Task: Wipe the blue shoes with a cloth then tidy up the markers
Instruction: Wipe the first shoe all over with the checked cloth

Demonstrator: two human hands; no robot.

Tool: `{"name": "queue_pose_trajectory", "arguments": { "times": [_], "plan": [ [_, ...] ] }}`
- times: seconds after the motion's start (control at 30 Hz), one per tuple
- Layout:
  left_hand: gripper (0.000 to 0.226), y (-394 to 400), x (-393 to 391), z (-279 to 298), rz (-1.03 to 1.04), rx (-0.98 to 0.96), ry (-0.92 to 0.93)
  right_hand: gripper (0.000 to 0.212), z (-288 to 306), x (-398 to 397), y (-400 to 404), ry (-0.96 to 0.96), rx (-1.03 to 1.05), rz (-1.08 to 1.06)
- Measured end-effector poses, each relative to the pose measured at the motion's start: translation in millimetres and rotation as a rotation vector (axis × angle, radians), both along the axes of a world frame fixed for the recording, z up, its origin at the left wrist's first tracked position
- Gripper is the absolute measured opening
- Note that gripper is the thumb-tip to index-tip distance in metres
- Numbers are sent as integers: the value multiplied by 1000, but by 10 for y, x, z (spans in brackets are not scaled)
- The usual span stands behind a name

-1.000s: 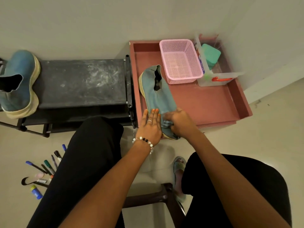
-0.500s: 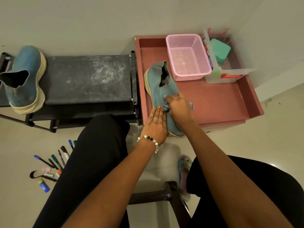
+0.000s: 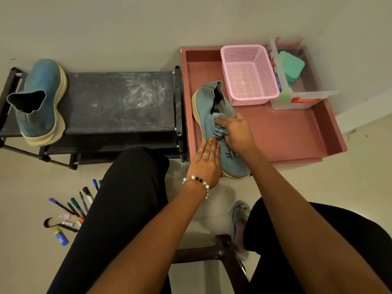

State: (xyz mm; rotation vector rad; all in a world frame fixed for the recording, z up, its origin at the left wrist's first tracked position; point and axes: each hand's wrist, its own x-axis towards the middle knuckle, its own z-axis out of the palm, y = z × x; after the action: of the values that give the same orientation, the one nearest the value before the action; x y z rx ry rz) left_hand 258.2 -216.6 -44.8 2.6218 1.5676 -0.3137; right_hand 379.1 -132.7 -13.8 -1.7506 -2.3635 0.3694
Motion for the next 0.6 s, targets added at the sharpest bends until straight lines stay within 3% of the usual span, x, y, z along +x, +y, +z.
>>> {"name": "queue_pose_trajectory", "arguments": {
  "times": [0.1, 0.23, 0.37, 0.6],
  "plan": [
    [73, -5, 7, 38, 2, 0, -14, 43, -139, 106, -384, 65, 92, -34],
    [61, -33, 11, 58, 4, 11, -3, 28, -37, 81, -799, 151, -28, -71],
    [60, -28, 11, 70, -2, 5, 10, 28, 3, 97, -703, 55, -214, -133],
    [65, -28, 36, 41, 34, -3, -35, 32, -230, -38, -206, 29, 136, -75]
  ]
}}
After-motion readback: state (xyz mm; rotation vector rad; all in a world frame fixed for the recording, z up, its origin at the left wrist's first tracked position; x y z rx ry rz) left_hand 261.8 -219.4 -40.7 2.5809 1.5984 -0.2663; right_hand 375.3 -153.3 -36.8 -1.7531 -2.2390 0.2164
